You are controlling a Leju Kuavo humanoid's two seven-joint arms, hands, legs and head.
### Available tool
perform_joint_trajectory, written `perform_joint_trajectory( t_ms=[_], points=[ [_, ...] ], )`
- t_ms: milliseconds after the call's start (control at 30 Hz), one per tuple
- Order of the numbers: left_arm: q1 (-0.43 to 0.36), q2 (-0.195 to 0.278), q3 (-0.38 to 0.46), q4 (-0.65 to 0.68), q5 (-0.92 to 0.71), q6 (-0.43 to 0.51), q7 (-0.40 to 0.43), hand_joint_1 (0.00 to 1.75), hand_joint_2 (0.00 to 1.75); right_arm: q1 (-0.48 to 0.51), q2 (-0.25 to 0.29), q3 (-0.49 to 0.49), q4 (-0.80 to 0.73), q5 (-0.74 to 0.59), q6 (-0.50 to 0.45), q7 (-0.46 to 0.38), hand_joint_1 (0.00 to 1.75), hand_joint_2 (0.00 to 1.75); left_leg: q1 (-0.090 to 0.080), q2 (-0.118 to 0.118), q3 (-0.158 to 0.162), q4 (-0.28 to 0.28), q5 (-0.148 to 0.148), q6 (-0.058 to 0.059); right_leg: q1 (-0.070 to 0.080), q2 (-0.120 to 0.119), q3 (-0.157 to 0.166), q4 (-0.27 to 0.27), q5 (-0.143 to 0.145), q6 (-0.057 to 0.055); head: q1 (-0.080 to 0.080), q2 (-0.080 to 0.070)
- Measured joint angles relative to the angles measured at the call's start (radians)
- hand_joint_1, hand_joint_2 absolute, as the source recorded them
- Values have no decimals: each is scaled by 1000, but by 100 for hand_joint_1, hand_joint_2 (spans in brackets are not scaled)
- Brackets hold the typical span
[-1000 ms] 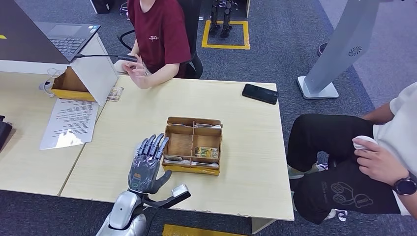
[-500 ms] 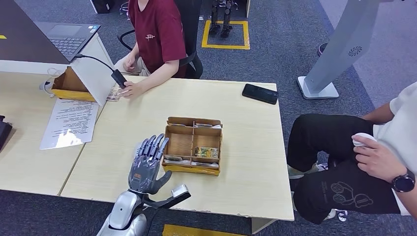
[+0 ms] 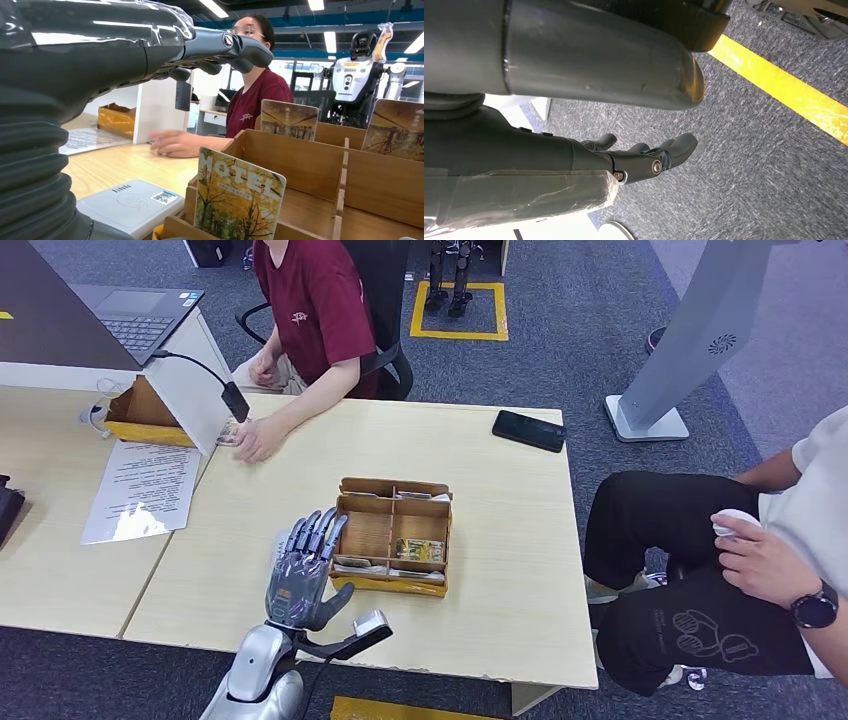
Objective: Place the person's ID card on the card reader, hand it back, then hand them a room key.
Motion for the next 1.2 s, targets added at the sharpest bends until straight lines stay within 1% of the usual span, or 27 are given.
perform_joint_trajectory(
  t_ms=[433,667,700,733,800,833,867,933,1200],
  points=[
    [-7,-3,0,23,9,0,-6,0,175,0,1,0,0,2,-1,0,0,0,0,0,0,0,0,0,0,0,0,0,0,0,0,0],
    [-8,-15,0,28,16,0,-14,0,175,-1,1,0,0,2,0,0,0,0,0,0,0,0,0,0,0,0,0,0,0,0,0,0],
    [-8,-17,1,29,19,0,-16,5,175,-1,1,0,0,2,0,-1,0,0,0,0,0,0,0,0,0,0,0,0,0,0,0,0],
    [-9,-18,1,31,22,0,-18,17,175,-1,1,-1,0,2,0,-1,0,0,0,0,0,0,0,0,0,0,0,0,0,0,0,0],
    [-11,-19,2,35,29,0,-23,100,175,-1,1,-1,0,2,0,-2,0,0,0,0,0,0,0,0,0,0,0,0,0,0,0,0],
    [-12,-19,2,37,32,0,-25,139,175,-1,1,-1,0,3,0,-2,0,0,0,0,0,0,0,0,0,0,0,0,0,0,0,0],
    [-13,-19,3,40,33,0,-27,170,175,-1,1,-1,0,3,0,-2,0,0,0,0,0,0,0,0,0,0,0,0,0,0,0,0],
    [-13,-19,5,48,36,0,-31,174,175,-1,1,-1,0,5,0,-2,0,0,0,0,0,0,0,0,0,0,0,0,0,0,0,0],
    [-18,-17,10,91,60,0,-42,175,175,-1,1,-3,0,7,0,-2,0,0,0,0,0,0,0,0,0,0,0,0,0,0,0,0]
  ],
)
